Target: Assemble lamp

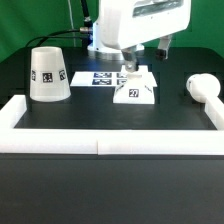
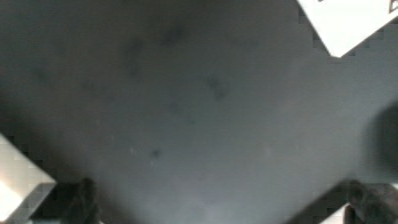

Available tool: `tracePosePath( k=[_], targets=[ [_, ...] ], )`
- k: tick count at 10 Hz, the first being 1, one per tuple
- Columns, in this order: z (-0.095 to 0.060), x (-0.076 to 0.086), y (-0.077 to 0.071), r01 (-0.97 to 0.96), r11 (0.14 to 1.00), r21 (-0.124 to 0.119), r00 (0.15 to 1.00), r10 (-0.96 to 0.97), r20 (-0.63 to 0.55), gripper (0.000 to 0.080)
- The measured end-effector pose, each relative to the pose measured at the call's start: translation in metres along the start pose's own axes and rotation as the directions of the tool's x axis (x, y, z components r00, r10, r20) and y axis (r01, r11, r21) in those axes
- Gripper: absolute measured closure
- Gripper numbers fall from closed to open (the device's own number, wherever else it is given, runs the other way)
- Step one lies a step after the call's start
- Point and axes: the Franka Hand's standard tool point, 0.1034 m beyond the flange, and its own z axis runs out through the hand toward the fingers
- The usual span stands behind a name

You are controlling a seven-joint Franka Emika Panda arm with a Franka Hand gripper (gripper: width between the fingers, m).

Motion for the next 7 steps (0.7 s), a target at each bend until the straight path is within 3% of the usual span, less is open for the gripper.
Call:
tracePosePath(
  k=[2, 7],
  targets=[
    [0.0026, -0.0102, -0.0005, -0.144, 0.990, 0.002, 0.989, 0.144, 0.009, 0.0100],
    [0.0037, -0.0078, -0.0038, -0.424, 0.906, 0.010, 0.906, 0.424, 0.009, 0.0100]
  ],
)
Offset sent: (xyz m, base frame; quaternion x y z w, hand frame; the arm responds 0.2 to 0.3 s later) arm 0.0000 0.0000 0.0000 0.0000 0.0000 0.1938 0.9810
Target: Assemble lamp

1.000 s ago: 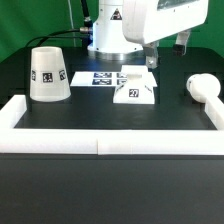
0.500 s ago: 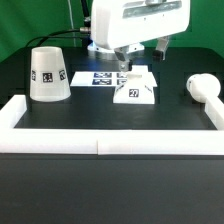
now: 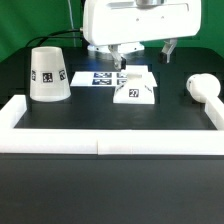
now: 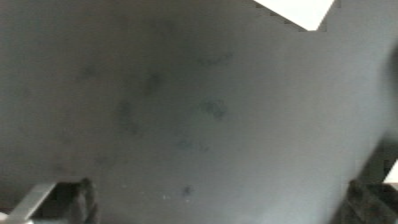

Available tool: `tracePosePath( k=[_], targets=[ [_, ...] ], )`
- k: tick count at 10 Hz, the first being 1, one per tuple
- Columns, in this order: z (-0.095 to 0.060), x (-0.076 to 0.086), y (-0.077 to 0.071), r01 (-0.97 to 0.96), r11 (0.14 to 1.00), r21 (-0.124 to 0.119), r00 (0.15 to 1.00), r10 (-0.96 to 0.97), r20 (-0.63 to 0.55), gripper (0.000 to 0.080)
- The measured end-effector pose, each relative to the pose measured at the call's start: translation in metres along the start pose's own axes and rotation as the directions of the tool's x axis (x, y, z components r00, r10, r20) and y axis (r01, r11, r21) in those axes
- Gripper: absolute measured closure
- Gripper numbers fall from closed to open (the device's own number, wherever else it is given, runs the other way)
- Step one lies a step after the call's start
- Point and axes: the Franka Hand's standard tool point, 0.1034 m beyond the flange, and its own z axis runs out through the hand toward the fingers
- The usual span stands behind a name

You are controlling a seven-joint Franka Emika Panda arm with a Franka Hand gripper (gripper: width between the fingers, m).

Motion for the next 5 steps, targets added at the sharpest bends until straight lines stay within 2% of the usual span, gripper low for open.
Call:
tracePosePath(
  k=[2, 3, 4, 5],
  targets=[
    [0.007, -0.011, -0.005, -0.207, 0.978, 0.019, 0.978, 0.207, 0.015, 0.0100],
    [0.010, -0.024, -0.008, -0.348, 0.937, 0.043, 0.937, 0.346, 0.035, 0.0100],
    [0.010, -0.035, -0.007, -0.436, 0.898, 0.057, 0.900, 0.433, 0.050, 0.0100],
    [0.012, -0.042, -0.007, -0.493, 0.868, 0.057, 0.870, 0.490, 0.059, 0.0100]
  ],
)
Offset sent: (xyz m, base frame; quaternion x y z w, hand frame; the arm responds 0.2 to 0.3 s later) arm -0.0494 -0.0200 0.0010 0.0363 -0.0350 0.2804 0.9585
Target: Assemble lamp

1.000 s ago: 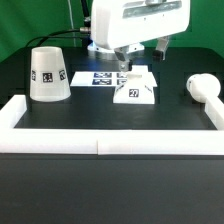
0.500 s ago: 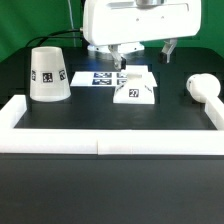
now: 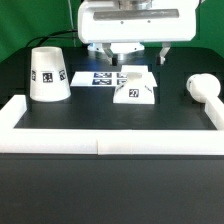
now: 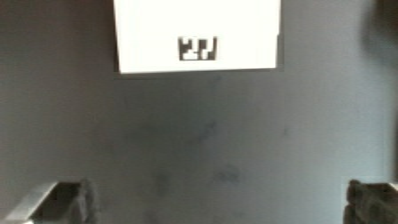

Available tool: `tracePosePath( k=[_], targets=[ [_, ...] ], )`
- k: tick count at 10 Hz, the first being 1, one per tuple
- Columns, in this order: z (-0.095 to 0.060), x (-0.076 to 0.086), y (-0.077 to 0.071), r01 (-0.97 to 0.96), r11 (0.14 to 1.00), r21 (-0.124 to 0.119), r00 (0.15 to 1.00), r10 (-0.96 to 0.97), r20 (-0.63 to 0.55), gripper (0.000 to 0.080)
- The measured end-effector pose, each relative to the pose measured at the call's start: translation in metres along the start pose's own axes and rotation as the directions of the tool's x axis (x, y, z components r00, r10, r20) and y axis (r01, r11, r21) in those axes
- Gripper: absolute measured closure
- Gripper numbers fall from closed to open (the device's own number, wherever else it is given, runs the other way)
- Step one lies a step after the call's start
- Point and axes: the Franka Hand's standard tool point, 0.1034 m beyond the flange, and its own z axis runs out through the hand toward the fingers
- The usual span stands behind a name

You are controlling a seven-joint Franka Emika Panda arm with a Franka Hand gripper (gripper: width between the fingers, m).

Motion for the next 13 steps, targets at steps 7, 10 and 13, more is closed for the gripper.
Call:
tracePosePath(
  k=[7, 10, 13],
  targets=[
    [0.005, -0.008, 0.006, 0.002, 1.000, 0.005, 1.000, -0.002, 0.002, 0.0100],
    [0.016, -0.038, 0.010, 0.010, 1.000, -0.002, 1.000, -0.010, -0.024, 0.0100],
    [0.023, -0.050, 0.011, 0.016, 1.000, -0.005, 1.000, -0.016, -0.024, 0.0100]
  ],
)
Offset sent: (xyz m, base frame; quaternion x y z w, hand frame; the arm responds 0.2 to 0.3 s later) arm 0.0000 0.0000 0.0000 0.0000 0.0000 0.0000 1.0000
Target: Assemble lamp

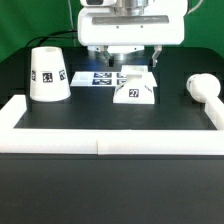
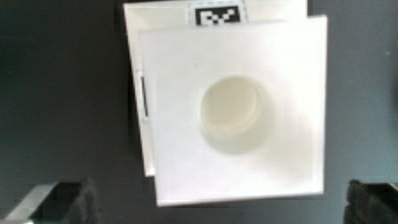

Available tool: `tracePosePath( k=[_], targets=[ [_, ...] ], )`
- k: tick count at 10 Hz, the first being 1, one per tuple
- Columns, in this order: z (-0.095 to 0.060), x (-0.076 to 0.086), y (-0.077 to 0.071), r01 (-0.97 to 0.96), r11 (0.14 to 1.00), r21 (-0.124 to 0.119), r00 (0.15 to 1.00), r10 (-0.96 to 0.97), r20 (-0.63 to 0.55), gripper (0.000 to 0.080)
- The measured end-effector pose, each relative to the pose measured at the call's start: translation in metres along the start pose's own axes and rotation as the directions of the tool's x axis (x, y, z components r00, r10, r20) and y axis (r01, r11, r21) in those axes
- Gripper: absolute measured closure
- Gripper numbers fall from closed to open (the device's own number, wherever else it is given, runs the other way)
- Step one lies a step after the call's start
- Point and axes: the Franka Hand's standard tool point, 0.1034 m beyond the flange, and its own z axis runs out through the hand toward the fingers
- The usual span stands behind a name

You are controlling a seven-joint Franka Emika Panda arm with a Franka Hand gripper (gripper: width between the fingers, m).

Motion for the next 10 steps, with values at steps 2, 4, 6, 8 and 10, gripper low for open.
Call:
tracePosePath(
  k=[2, 4, 6, 8, 10],
  targets=[
    [0.005, -0.005, -0.005, 0.012, 1.000, -0.002, 1.000, -0.012, 0.004, 0.0100],
    [0.009, -0.008, -0.007, 0.020, 1.000, -0.004, 1.000, -0.020, 0.009, 0.0100],
    [0.016, -0.009, -0.005, 0.027, 1.000, -0.005, 1.000, -0.027, 0.008, 0.0100],
    [0.022, -0.011, -0.006, 0.029, 1.000, -0.006, 0.999, -0.029, 0.012, 0.0100],
    [0.022, -0.011, -0.006, 0.030, 1.000, -0.006, 0.999, -0.030, 0.013, 0.0100]
  ],
)
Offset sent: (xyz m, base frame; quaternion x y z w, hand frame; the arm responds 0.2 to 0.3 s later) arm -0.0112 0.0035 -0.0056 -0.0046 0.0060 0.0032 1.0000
